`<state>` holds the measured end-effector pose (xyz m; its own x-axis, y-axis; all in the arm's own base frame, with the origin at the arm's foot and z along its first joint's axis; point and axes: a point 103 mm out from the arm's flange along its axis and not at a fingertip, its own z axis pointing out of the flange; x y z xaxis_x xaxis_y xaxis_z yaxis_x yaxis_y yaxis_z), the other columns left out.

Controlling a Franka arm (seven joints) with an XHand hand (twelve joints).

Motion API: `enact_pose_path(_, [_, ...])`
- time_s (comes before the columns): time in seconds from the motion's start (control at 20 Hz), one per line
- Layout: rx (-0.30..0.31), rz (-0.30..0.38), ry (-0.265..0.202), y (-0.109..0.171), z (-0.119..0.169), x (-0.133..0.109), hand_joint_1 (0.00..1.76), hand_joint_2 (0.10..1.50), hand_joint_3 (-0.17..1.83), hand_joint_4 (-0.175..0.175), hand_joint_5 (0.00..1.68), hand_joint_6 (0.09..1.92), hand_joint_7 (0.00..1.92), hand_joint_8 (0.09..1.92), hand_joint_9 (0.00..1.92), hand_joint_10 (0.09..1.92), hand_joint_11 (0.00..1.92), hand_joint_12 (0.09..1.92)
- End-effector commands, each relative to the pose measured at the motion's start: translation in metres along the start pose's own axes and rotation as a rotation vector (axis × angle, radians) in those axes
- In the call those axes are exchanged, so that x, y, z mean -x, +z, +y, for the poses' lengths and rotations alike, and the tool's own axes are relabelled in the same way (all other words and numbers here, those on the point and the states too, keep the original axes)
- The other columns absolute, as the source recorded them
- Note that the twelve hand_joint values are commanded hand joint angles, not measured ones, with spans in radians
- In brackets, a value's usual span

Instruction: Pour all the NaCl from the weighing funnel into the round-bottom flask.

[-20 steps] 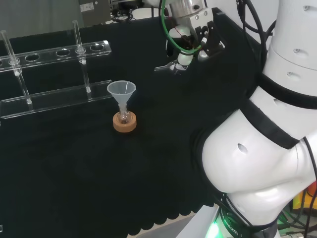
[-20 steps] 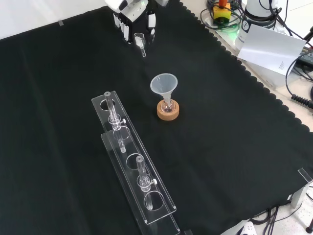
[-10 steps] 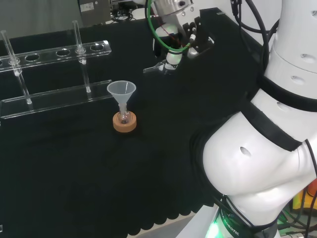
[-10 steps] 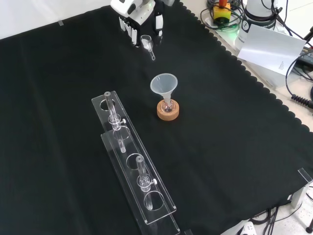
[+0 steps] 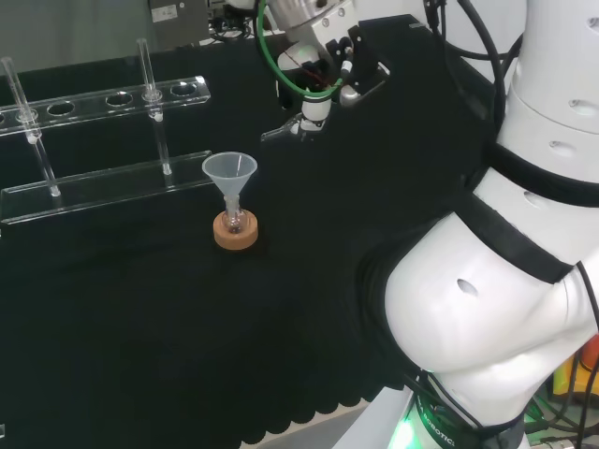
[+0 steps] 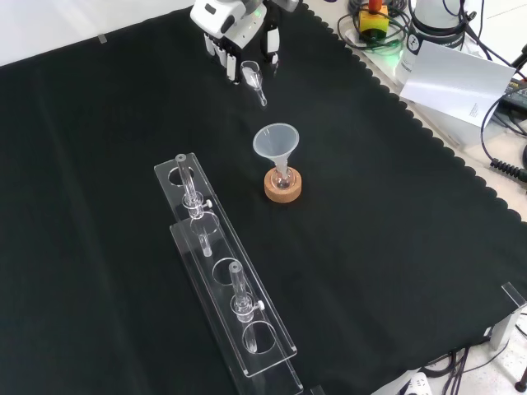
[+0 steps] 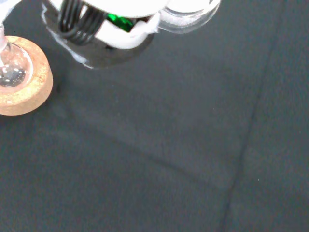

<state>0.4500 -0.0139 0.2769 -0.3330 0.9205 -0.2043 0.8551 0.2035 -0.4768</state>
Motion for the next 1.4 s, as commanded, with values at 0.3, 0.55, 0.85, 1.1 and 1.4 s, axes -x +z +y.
enact_pose_path(0.3, [-0.063, -0.063, -0.01, -0.008, 0.012, -0.016, 1.12, 0.72, 0.56, 0.165, 1.25, 0.68, 1.31, 0.33, 1.43, 0.09, 1.22, 0.77])
enact_pose_path(0.55, [-0.075, -0.095, -0.019, -0.01, 0.013, -0.022, 1.12, 0.72, 0.57, 0.165, 1.25, 0.68, 1.31, 0.33, 1.43, 0.09, 1.22, 0.77])
enact_pose_path(0.85, [-0.089, -0.157, -0.017, -0.015, 0.013, -0.027, 1.12, 0.72, 0.57, 0.165, 1.25, 0.68, 1.31, 0.33, 1.43, 0.09, 1.22, 0.77])
enact_pose_path(1.1, [-0.099, -0.2, -0.013, -0.019, 0.014, -0.028, 1.12, 0.72, 0.57, 0.164, 1.25, 0.68, 1.31, 0.32, 1.43, 0.09, 1.22, 0.76])
enact_pose_path(1.4, [-0.109, -0.235, -0.017, -0.021, 0.018, -0.034, 1.12, 0.72, 0.57, 0.164, 1.25, 0.68, 1.31, 0.32, 1.43, 0.09, 1.22, 0.76])
